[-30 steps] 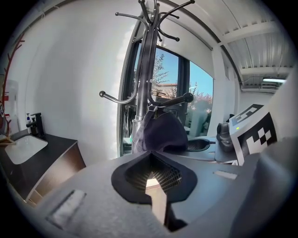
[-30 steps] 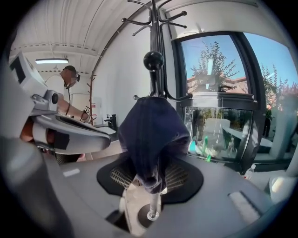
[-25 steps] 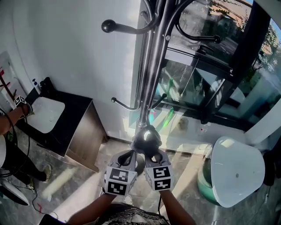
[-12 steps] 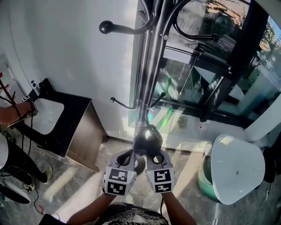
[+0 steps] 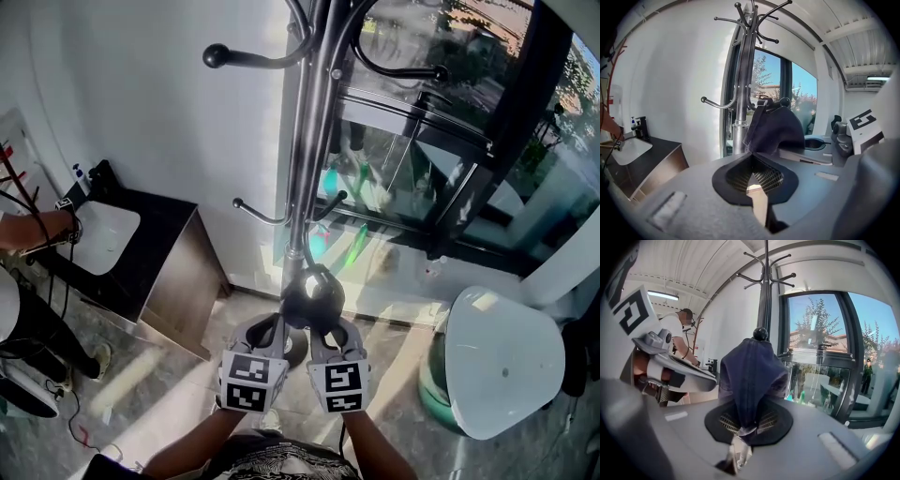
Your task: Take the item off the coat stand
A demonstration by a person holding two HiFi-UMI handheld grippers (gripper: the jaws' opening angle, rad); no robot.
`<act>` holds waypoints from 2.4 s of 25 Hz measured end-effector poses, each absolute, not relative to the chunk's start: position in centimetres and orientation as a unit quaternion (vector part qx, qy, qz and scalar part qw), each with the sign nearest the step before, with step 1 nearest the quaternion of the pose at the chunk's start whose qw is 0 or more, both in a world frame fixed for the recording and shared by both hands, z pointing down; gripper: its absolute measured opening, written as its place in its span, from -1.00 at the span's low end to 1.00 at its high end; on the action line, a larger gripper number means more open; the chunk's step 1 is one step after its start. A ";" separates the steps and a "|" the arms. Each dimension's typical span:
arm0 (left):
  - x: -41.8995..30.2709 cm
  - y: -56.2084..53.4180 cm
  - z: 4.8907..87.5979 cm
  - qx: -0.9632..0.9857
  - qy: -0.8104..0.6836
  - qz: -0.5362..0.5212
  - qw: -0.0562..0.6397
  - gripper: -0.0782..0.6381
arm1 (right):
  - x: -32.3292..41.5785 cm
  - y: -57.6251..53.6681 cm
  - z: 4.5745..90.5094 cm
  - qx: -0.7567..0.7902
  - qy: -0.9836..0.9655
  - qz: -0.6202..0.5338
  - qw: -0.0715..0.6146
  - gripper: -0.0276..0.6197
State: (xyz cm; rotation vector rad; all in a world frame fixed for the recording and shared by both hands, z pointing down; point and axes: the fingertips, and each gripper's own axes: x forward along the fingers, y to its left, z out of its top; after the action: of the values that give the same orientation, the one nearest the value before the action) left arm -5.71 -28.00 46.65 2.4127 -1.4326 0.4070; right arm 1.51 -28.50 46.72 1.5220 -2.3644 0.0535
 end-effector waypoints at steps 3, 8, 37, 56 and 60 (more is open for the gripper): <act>-5.4 -27.3 46.4 0.835 -0.508 0.141 0.156 -0.78 | 2.0 -27.9 46.3 0.532 -0.832 0.014 0.158 -0.85; -5.1 -26.4 46.0 0.827 -0.523 0.135 0.156 -0.78 | 2.7 -27.2 46.0 0.525 -0.837 0.006 0.155 -0.85; -2.5 -18.2 45.1 0.786 -0.592 0.119 0.130 -0.78 | 6.9 -19.5 45.1 0.481 -0.865 0.015 0.142 -0.85; 0.2 -13.9 44.7 0.786 -0.594 0.119 0.120 -0.78 | 9.4 -14.9 44.4 0.473 -0.870 0.020 0.139 -0.85; 0.9 -13.6 44.8 0.786 -0.594 0.121 0.121 -0.78 | 10.0 -14.8 44.5 0.473 -0.870 0.021 0.138 -0.85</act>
State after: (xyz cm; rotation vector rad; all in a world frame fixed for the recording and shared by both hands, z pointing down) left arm 0.87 -13.64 44.81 2.2960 -1.7350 0.3541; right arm 9.99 -14.80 44.51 1.3676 -2.5166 0.0605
